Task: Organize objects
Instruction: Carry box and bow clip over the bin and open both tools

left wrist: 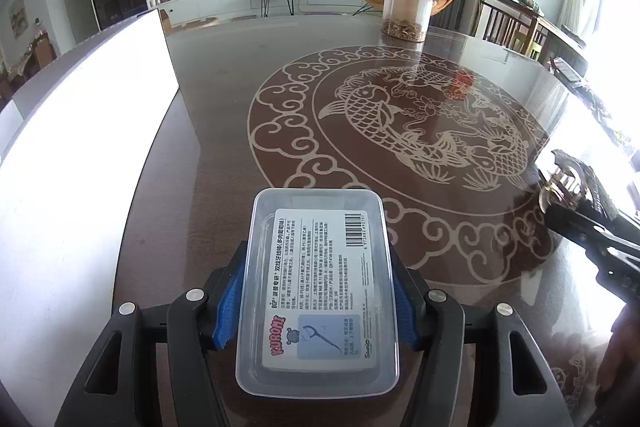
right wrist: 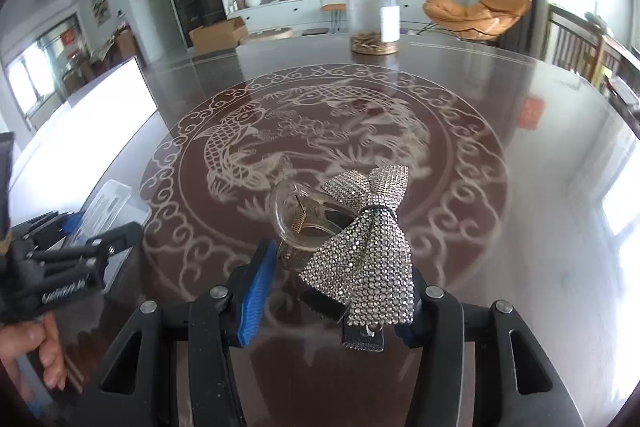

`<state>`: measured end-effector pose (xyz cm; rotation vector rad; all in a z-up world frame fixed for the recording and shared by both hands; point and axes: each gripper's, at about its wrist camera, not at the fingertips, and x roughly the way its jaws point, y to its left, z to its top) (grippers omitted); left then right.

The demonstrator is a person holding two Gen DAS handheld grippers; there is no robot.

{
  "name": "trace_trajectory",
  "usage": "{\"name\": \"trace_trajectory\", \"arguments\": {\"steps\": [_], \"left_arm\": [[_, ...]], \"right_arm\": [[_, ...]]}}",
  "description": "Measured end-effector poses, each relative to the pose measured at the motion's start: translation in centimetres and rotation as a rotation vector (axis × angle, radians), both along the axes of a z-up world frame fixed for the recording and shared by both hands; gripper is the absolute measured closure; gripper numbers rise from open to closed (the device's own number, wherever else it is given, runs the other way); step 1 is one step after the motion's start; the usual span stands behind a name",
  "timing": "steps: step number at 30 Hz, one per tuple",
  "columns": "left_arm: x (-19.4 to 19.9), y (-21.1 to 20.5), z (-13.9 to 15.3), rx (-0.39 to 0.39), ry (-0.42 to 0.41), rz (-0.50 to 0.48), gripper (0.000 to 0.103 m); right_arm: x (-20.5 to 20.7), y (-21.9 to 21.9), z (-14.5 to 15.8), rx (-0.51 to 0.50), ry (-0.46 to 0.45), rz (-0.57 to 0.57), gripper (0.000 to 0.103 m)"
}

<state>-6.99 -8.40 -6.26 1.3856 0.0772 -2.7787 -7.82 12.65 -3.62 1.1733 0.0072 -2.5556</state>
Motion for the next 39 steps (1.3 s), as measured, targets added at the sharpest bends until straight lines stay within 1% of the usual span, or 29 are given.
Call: {"name": "trace_trajectory", "arguments": {"steps": [2, 4, 7, 10, 11, 12, 14, 15, 17, 19, 21, 22, 23, 24, 25, 26, 27, 28, 29, 31, 32, 33, 34, 35, 37, 38, 39], "left_arm": [[1.0, -0.3, 0.4, 0.050, 0.000, -0.002, 0.043], [2.4, -0.2, 1.6, 0.064, 0.022, -0.016, 0.043], [4.6, -0.3, 5.0, 0.106, 0.081, -0.050, 0.043], [6.8, -2.6, 9.6, 0.195, 0.143, -0.047, 0.043], [7.9, -4.3, 11.5, 0.215, 0.171, -0.028, 0.043], [8.6, -5.5, 12.5, 0.215, 0.189, -0.010, 0.043], [10.4, -8.7, 14.4, 0.188, 0.212, 0.043, 0.043], [11.5, -10.8, 14.9, 0.165, 0.210, 0.088, 0.043], [13.1, -14.8, 14.9, 0.127, 0.176, 0.179, 0.043], [14.4, -17.8, 14.0, 0.089, 0.136, 0.257, 0.043], [15.5, -21.2, 12.3, 0.044, 0.059, 0.346, 0.043], [15.9, -22.4, 11.5, 0.033, 0.021, 0.378, 0.042], [16.2, -23.5, 10.7, 0.020, -0.021, 0.405, 0.041], [16.5, -24.3, 9.9, -0.002, -0.065, 0.426, 0.040], [16.8, -24.8, 9.4, -0.020, -0.091, 0.439, 0.032], [17.1, -25.1, 9.1, -0.036, -0.108, 0.454, 0.022], [17.5, -25.2, 9.0, -0.048, -0.108, 0.470, 0.019], [17.9, -25.3, 9.2, -0.058, -0.099, 0.484, 0.015], [18.3, -25.2, 9.8, -0.099, -0.087, 0.510, 0.012], [19.1, -25.0, 10.9, -0.202, -0.079, 0.581, 0.011], [19.1, -24.8, 11.7, -0.252, -0.106, 0.630, 0.010], [18.4, -24.1, 12.2, -0.268, -0.131, 0.654, 0.010], [18.1, -23.9, 12.8, -0.276, -0.151, 0.666, 0.010], [18.2, -23.4, 13.5, -0.293, -0.152, 0.674, 0.010], [19.0, -22.8, 14.4, -0.294, -0.115, 0.691, 0.010], [19.8, -22.9, 14.9, -0.268, -0.099, 0.705, 0.010], [20.2, -22.9, 15.2, -0.221, -0.082, 0.707, 0.010]], "right_arm": [[1.1, 1.0, 0.6, -0.048, -0.019, -0.013, 0.051], [1.7, 2.0, 1.9, -0.094, -0.020, -0.016, 0.051], [2.8, 1.2, 4.5, -0.148, -0.001, 0.000, 0.051], [3.8, -0.7, 8.1, -0.200, 0.029, 0.058, 0.051], [4.2, -2.1, 9.6, -0.221, 0.039, 0.098, 0.051], [4.6, -3.5, 10.8, -0.234, 0.045, 0.136, 0.051], [5.6, -7.3, 13.1, -0.270, 0.053, 0.237, 0.051], [6.1, -9.5, 14.1, -0.290, 0.048, 0.294, 0.051], [6.8, -14.2, 15.4, -0.329, 0.018, 0.409, 0.051], [7.6, -19.3, 15.8, -0.363, -0.037, 0.517, 0.051], [8.1, -24.4, 15.5, -0.344, -0.085, 0.601, 0.051], [8.4, -26.2, 15.2, -0.328, -0.104, 0.633, 0.051], [8.7, -28.1, 14.6, -0.301, -0.135, 0.666, 0.051], [9.0, -30.5, 13.7, -0.247, -0.190, 0.698, 0.050], [9.2, -31.8, 13.1, -0.212, -0.225, 0.713, 0.048], [9.3, -32.9, 12.5, -0.189, -0.255, 0.724, 0.037], [9.4, -33.6, 12.0, -0.176, -0.280, 0.728, 0.026], [9.4, -33.9, 11.9, -0.171, -0.290, 0.727, 0.023], [9.5, -33.8, 12.0, -0.167, -0.290, 0.722, 0.023], [9.0, -33.3, 12.5, -0.143, -0.266, 0.705, 0.022], [8.9, -32.9, 13.1, -0.125, -0.249, 0.689, 0.021], [8.8, -32.6, 13.8, -0.111, -0.236, 0.678, 0.019], [8.3, -32.3, 14.6, -0.093, -0.221, 0.666, 0.018], [8.1, -31.9, 15.1, -0.079, -0.209, 0.659, 0.016], [7.8, -31.8, 16.7, -0.029, -0.173, 0.653, 0.012], [7.9, -32.1, 17.2, 0.001, -0.157, 0.652, 0.009], [8.1, -32.1, 17.5, 0.043, -0.140, 0.653, 0.008]]}}
